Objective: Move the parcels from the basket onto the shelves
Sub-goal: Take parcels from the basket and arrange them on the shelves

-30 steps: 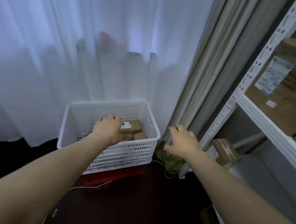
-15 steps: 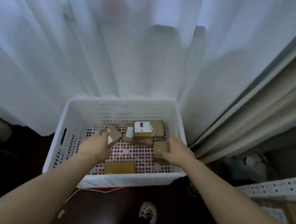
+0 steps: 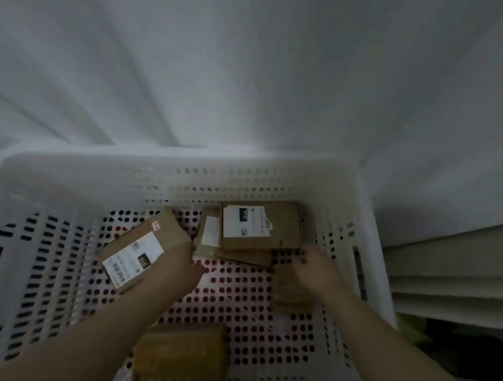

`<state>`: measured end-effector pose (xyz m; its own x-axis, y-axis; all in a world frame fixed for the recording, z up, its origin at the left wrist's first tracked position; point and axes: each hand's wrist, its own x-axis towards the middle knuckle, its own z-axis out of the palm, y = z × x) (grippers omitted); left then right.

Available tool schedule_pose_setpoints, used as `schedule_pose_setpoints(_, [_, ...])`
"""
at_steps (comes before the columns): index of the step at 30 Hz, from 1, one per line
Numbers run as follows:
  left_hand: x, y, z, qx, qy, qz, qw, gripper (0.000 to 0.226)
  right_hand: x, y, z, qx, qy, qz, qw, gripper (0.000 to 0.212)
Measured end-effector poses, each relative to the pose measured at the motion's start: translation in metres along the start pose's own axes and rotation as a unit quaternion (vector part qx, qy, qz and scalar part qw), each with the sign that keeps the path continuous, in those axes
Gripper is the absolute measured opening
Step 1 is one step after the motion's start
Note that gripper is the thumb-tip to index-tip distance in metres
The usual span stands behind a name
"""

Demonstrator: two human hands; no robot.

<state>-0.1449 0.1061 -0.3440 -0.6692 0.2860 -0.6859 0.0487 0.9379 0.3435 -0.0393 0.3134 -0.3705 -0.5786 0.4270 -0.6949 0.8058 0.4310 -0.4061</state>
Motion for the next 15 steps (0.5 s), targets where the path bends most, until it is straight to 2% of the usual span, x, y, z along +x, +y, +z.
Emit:
schedule_pose_setpoints(3, [0.053,0.004,0.022,-0.058,-0.013,-0.015,0.998,0.046,0.045,0.008,0.009,-0.005,0.011,0.022,1.0,0.013])
schedule_pose_setpoints(4, [0.07,0.003,0.029,-0.081,-0.019,-0.02,0.996,0.039,0.059,0.01,0.012,-0.006,0.012,0.034,0.999,0.013])
schedule_pose_setpoints(6, [0.101,-0.001,0.045,-0.125,-0.02,-0.043,0.991,0.009,0.082,0.013,0.018,-0.004,0.015,0.053,0.998,0.032])
schedule_pose_setpoints(8, [0.124,-0.003,0.058,-0.165,-0.02,-0.061,0.984,0.025,0.101,0.016,0.025,0.013,0.028,0.074,0.997,0.048])
schedule_pose_setpoints(11, [0.144,-0.004,0.074,-0.222,-0.033,-0.069,0.972,0.022,0.122,0.023,0.038,0.062,0.035,0.098,0.993,0.053])
schedule_pose_setpoints(13, [0.15,-0.006,0.081,-0.257,-0.042,-0.067,0.963,0.009,0.127,0.024,0.044,0.101,0.046,0.105,0.988,0.058])
schedule_pose_setpoints(14, [0.149,-0.007,0.082,-0.273,-0.038,-0.062,0.959,0.012,0.126,0.024,0.046,0.121,0.056,0.104,0.986,0.061])
schedule_pose_setpoints(15, [0.149,-0.008,0.082,-0.289,-0.037,-0.064,0.954,0.024,0.126,0.024,0.048,0.142,0.071,0.1,0.982,0.064])
